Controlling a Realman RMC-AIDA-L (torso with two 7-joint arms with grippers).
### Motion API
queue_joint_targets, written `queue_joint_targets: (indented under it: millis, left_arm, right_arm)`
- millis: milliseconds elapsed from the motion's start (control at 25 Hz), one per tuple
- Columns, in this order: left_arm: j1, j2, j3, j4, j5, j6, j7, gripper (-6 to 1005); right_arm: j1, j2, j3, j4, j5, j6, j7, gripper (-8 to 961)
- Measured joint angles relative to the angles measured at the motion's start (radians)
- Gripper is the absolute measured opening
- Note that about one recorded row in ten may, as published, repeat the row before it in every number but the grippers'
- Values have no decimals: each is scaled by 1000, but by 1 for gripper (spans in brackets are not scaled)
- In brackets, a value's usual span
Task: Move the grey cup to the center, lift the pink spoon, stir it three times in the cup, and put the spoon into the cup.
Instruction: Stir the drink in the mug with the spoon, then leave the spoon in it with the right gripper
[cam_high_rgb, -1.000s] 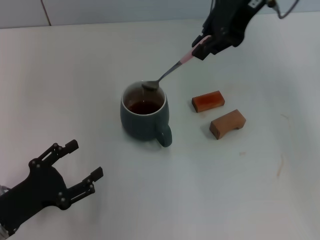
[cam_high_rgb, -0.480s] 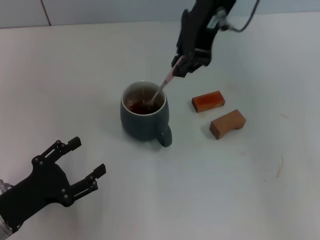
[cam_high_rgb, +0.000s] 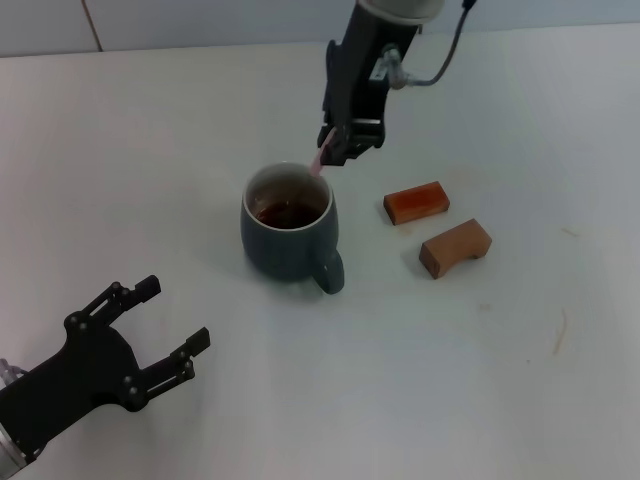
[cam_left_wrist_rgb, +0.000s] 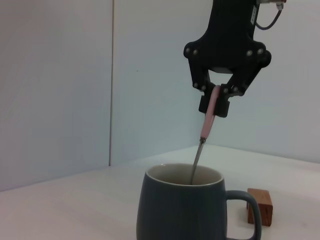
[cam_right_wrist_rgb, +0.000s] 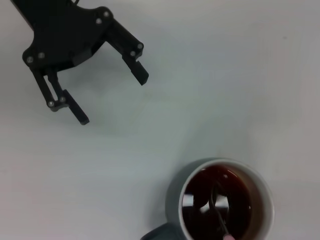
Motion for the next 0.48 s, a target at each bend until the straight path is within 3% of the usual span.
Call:
queue_joint_targets:
  millis: [480]
  left_arm:
    - [1, 0, 0, 0, 0, -5, 0, 859]
  right_arm:
    - [34, 9, -35, 97, 24, 80, -22, 116]
